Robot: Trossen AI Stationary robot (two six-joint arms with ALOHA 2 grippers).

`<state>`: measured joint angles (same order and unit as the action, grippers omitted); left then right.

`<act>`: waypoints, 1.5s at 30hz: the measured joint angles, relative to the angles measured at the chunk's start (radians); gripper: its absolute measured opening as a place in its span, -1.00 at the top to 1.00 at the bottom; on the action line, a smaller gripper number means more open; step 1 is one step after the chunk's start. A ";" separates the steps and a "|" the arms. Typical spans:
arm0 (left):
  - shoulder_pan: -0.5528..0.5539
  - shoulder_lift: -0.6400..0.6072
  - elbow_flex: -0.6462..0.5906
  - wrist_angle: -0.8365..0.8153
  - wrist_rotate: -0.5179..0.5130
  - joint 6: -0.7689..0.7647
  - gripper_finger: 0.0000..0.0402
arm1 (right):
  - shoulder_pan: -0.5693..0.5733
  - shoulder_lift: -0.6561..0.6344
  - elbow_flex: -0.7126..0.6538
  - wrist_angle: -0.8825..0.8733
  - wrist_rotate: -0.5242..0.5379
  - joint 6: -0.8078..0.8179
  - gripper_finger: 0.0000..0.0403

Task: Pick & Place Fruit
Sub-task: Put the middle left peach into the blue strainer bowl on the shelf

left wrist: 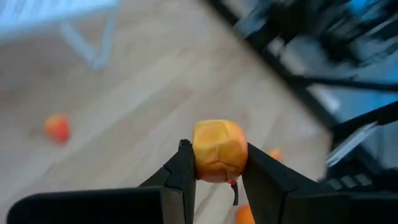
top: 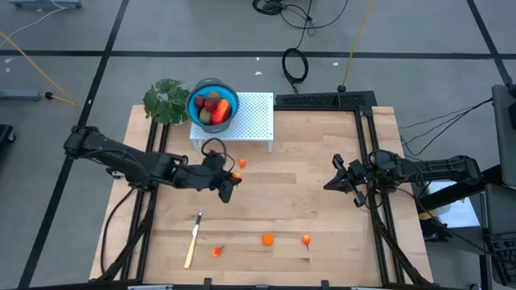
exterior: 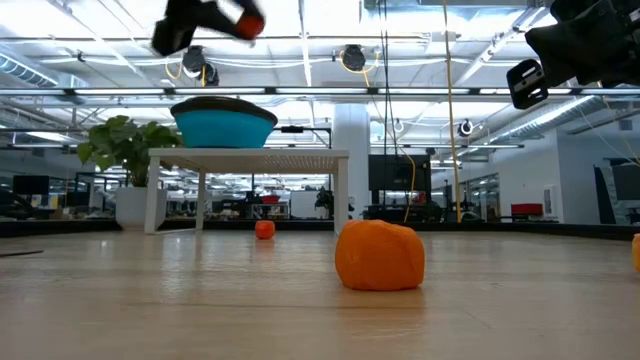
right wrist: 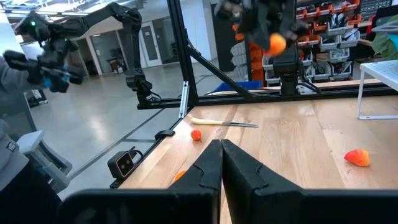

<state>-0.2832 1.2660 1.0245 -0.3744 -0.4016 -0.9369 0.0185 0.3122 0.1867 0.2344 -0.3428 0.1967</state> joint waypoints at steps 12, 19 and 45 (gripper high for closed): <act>0.003 -0.010 0.000 0.384 0.079 0.314 0.49 | 0.000 0.000 0.000 0.000 0.000 0.000 1.00; 0.002 -0.010 0.000 0.648 0.256 0.547 0.49 | 0.000 0.000 0.000 0.000 0.000 0.000 1.00; 0.002 -0.009 0.000 1.009 0.674 1.246 0.49 | 0.000 0.000 0.000 -0.001 0.000 -0.004 1.00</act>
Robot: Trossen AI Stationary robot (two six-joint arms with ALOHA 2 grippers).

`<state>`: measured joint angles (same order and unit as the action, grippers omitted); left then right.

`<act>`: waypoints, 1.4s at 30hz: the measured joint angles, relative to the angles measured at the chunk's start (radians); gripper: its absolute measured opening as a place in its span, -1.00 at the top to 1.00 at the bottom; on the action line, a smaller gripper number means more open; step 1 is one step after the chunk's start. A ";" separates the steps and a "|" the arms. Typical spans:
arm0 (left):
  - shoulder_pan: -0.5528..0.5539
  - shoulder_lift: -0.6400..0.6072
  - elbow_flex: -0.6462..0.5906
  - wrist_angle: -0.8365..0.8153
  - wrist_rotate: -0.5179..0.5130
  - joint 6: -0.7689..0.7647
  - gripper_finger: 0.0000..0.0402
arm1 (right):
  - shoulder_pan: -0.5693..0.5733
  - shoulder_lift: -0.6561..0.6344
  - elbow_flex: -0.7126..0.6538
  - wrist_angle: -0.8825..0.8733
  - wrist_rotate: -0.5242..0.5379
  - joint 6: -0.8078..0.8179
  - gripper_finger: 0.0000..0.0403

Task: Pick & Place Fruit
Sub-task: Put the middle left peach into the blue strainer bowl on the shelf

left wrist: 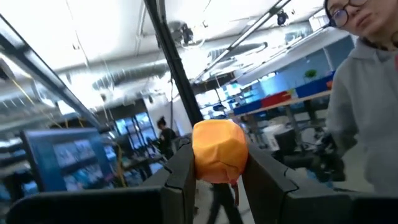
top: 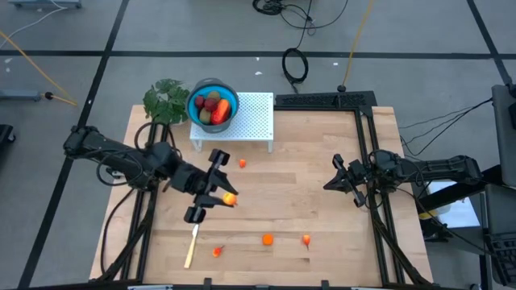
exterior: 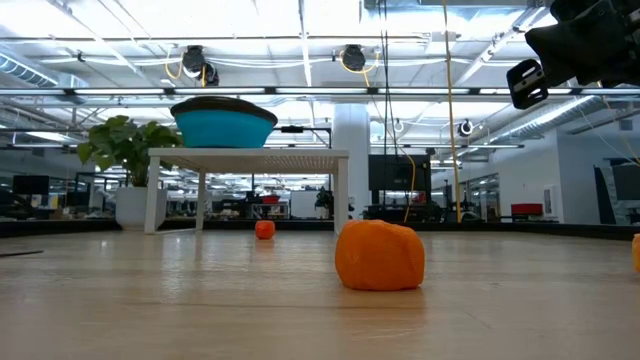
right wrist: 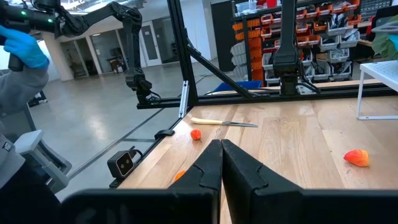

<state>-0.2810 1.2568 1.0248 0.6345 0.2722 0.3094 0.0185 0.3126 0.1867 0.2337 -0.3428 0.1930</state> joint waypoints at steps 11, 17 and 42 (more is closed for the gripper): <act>0.000 0.000 0.000 0.024 -0.026 -0.098 0.49 | 0.000 0.000 0.000 0.000 0.000 0.000 1.00; 0.000 0.000 0.000 0.039 -0.307 -0.451 0.49 | 0.000 0.000 0.000 0.000 0.000 0.000 1.00; 0.014 0.000 0.000 0.339 -0.853 -0.975 0.49 | 0.000 0.000 0.000 0.000 0.000 0.001 1.00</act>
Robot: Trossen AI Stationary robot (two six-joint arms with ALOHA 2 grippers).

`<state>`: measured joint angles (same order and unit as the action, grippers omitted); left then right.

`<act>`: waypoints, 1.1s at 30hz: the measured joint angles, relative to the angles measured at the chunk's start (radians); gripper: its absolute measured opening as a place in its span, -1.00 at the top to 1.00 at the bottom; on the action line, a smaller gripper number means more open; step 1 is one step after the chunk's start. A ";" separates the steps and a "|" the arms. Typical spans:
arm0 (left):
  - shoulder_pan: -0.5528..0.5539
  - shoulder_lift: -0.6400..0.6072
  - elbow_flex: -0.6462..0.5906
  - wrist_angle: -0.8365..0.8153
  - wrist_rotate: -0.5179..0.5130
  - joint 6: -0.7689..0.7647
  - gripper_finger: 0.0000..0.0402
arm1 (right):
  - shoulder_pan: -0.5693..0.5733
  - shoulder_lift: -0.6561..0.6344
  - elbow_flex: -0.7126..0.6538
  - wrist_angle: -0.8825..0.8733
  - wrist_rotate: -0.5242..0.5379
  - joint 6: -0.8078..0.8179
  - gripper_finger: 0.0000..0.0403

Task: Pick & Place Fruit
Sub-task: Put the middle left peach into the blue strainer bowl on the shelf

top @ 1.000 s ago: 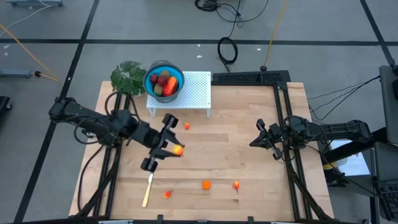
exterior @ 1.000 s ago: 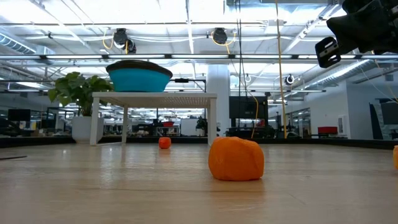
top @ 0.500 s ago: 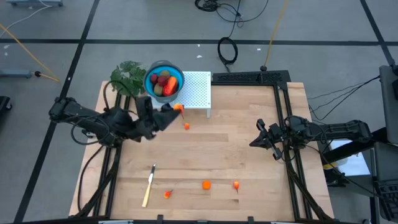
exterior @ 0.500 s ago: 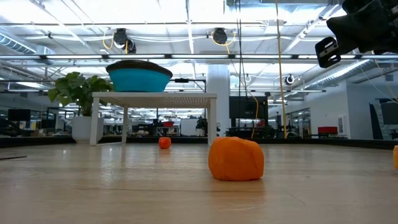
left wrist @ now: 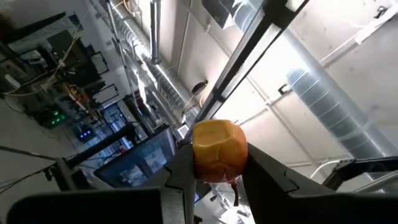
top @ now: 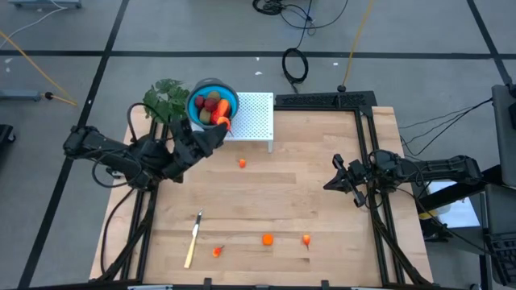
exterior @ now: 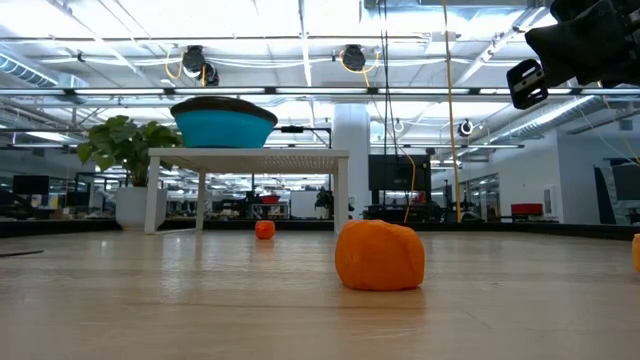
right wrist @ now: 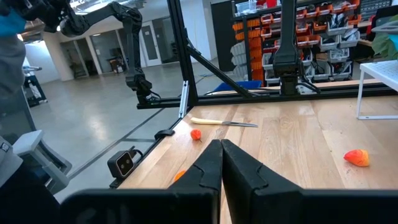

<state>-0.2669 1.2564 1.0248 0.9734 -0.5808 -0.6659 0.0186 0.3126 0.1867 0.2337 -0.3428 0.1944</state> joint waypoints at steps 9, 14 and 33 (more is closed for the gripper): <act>0.005 -0.001 0.000 -0.158 0.040 0.108 0.49 | 0.000 0.000 0.000 0.000 0.000 0.002 1.00; 0.032 0.000 0.000 -0.409 0.042 0.013 0.49 | 0.000 0.000 0.000 0.000 0.000 0.002 1.00; 0.363 0.000 0.000 -0.940 0.042 -0.051 0.49 | 0.000 0.000 0.000 0.000 0.000 0.002 1.00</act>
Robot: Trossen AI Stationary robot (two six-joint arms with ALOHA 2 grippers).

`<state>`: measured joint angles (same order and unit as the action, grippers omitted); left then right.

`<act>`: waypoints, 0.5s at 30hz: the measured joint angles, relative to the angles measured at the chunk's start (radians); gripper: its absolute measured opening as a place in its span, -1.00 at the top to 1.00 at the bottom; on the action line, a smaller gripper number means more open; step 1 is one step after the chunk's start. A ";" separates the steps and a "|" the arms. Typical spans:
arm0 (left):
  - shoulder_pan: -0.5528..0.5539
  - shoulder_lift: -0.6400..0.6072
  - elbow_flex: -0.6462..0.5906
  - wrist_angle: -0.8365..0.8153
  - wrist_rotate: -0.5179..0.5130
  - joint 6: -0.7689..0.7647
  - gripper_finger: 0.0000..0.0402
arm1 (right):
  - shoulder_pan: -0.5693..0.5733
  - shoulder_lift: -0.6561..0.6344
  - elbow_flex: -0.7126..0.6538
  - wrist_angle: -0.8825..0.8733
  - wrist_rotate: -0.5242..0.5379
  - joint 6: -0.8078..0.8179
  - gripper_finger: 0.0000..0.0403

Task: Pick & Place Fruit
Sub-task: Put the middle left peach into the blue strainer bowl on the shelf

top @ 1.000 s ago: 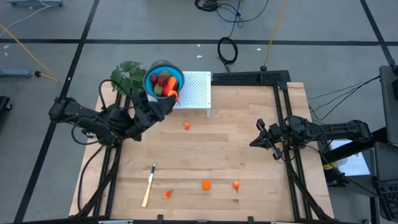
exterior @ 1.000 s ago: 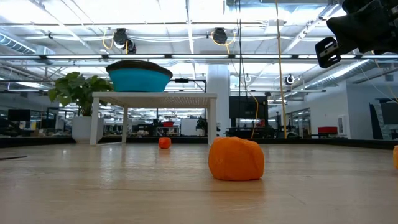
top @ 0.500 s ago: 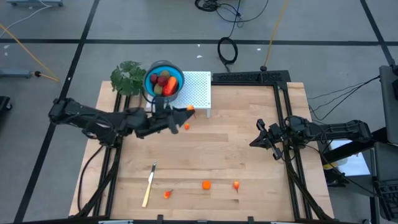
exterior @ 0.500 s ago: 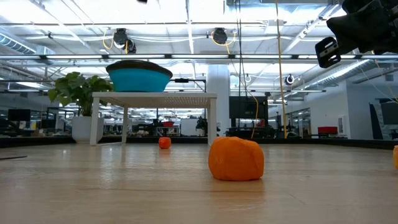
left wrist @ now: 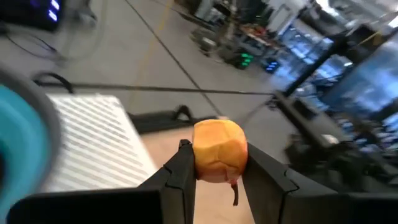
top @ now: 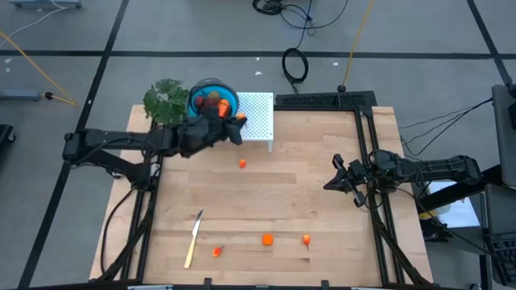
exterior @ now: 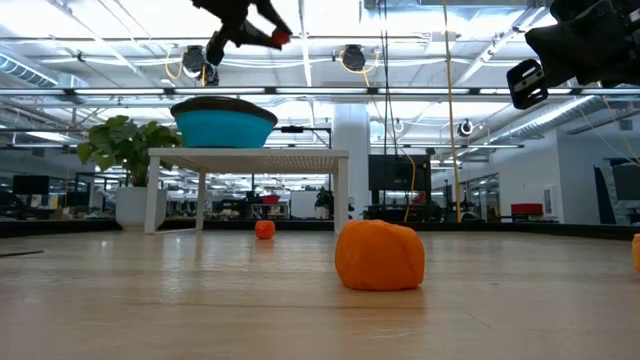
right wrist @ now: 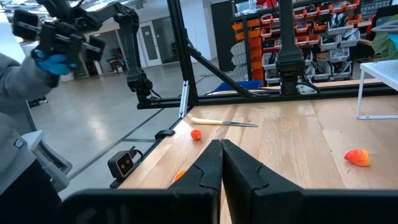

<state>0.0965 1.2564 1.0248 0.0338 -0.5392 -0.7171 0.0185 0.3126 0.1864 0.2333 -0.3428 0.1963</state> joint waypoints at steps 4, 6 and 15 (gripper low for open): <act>0.084 0.000 0.000 -0.007 0.043 0.089 0.49 | 0.000 0.000 0.000 0.000 0.000 0.000 1.00; 0.125 0.000 0.000 -0.010 0.071 0.122 0.49 | 0.000 0.000 0.000 0.000 0.001 0.000 1.00; 0.289 0.000 0.029 -0.105 0.168 0.248 0.49 | 0.000 0.000 0.000 0.000 0.066 -0.003 1.00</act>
<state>0.3856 1.2564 1.0539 -0.0715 -0.3714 -0.4691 0.0189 0.3126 0.1864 0.2333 -0.2771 0.1932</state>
